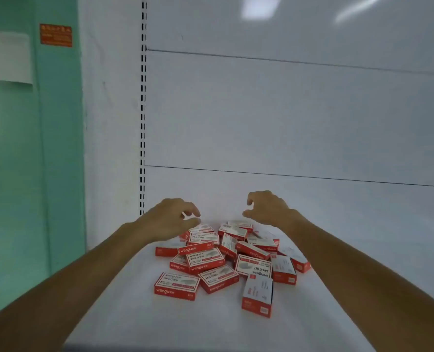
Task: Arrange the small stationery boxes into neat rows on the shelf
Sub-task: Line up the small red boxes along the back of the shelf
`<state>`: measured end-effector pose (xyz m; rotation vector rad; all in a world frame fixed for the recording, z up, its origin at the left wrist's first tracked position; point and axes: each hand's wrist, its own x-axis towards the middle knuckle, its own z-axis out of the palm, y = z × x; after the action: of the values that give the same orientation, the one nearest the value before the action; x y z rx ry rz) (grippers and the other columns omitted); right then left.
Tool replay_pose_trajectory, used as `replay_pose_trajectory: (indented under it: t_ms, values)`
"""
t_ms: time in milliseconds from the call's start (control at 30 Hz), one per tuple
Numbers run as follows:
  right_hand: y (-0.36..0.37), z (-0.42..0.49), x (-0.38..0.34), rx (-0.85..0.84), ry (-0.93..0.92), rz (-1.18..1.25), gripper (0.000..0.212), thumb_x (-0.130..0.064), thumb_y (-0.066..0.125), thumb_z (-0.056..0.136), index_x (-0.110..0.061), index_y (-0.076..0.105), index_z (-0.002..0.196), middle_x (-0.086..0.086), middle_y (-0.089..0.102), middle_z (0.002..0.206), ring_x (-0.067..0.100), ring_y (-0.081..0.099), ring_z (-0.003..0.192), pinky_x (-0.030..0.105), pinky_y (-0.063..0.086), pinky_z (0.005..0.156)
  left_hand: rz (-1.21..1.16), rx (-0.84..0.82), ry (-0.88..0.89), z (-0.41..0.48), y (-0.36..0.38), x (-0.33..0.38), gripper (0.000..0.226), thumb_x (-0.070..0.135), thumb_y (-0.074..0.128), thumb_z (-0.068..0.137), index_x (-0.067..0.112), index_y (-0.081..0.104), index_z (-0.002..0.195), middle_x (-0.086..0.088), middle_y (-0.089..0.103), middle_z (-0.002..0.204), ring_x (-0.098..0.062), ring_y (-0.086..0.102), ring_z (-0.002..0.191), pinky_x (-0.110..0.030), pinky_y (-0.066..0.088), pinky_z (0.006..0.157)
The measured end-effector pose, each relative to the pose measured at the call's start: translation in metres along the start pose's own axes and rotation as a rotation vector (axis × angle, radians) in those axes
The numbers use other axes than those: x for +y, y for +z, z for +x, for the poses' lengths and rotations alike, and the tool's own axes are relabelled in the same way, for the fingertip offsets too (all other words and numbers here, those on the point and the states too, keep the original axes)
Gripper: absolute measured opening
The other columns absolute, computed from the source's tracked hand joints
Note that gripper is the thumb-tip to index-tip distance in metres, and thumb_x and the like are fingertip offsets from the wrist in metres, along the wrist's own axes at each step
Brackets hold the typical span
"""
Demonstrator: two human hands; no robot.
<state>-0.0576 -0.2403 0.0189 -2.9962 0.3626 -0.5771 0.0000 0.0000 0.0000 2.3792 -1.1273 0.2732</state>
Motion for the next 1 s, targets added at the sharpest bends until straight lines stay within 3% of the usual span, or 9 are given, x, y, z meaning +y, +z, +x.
replay_pose_trajectory:
  t_ms: [133,267,400,500,600,767,900,1000]
  values:
    - [0.025,-0.002,-0.01,-0.1,-0.033,-0.024,0.034,-0.036,0.058,0.086,-0.013,0.056,0.111,0.005,0.059,0.113,0.02,0.057,0.097,0.028,0.042,0.076,-0.023,-0.114,-0.022,-0.007,0.026,-0.011,0.024,0.042,0.055,0.086,0.029,0.064,0.105,0.007,0.06,0.108,-0.004,0.057,0.09,-0.024,0.046,0.077]
    - [0.045,0.0,-0.017,-0.115,-0.071,-0.024,0.032,-0.034,0.057,0.084,-0.012,0.058,0.107,0.005,0.059,0.11,0.019,0.056,0.095,0.03,0.044,0.076,-0.07,-0.1,-0.023,-0.009,0.039,-0.022,0.029,0.045,0.056,0.084,0.028,0.064,0.105,0.014,0.053,0.094,-0.002,0.057,0.082,-0.016,0.046,0.067]
    - [0.054,0.003,-0.013,-0.236,0.033,0.154,0.032,-0.033,0.06,0.083,-0.015,0.05,0.107,0.006,0.058,0.112,0.018,0.052,0.091,0.03,0.044,0.077,-0.071,-0.172,-0.033,-0.008,0.041,-0.024,0.035,0.048,0.057,0.082,0.029,0.058,0.112,0.01,0.052,0.099,-0.005,0.055,0.086,-0.015,0.043,0.065]
    - [0.057,0.006,-0.012,-0.202,0.034,0.169,0.035,-0.034,0.064,0.081,-0.014,0.051,0.106,0.006,0.059,0.111,0.016,0.051,0.087,0.028,0.041,0.073,-0.096,-0.222,-0.034,-0.006,0.04,-0.024,0.025,0.048,0.057,0.082,0.037,0.055,0.105,0.007,0.056,0.106,-0.009,0.059,0.093,-0.017,0.047,0.069]
    - [0.062,0.006,-0.013,-0.151,0.025,0.157,0.037,-0.033,0.063,0.082,-0.014,0.05,0.111,0.007,0.06,0.112,0.016,0.051,0.086,0.028,0.042,0.072,-0.165,-0.234,-0.056,-0.004,0.039,-0.022,0.018,0.045,0.062,0.08,0.04,0.052,0.095,0.008,0.057,0.103,-0.007,0.059,0.088,-0.018,0.048,0.066]
    - [0.064,0.002,-0.009,0.0,-0.016,0.17,0.044,-0.029,0.061,0.084,-0.013,0.049,0.123,0.007,0.057,0.121,0.02,0.053,0.104,0.029,0.043,0.084,-0.157,-0.165,-0.05,0.001,0.034,-0.021,0.047,0.046,0.071,0.071,0.03,0.056,0.113,0.012,0.051,0.098,-0.002,0.053,0.084,-0.011,0.039,0.061]
    - [0.05,-0.012,0.013,0.059,0.014,0.197,0.038,-0.029,0.062,0.084,-0.013,0.054,0.117,0.006,0.059,0.116,0.018,0.053,0.099,0.028,0.043,0.085,-0.241,-0.107,0.012,0.013,0.032,-0.003,0.04,0.041,0.073,0.07,0.03,0.06,0.105,0.02,0.053,0.09,0.0,0.061,0.061,-0.012,0.047,0.05]
    - [0.031,-0.036,0.047,0.04,0.077,0.197,0.036,-0.027,0.065,0.083,-0.011,0.057,0.115,0.006,0.061,0.114,0.019,0.054,0.099,0.027,0.043,0.085,-0.192,-0.089,0.078,0.029,0.039,0.023,0.043,0.041,0.07,0.074,0.028,0.056,0.114,0.014,0.054,0.097,-0.001,0.058,0.069,-0.015,0.045,0.054]
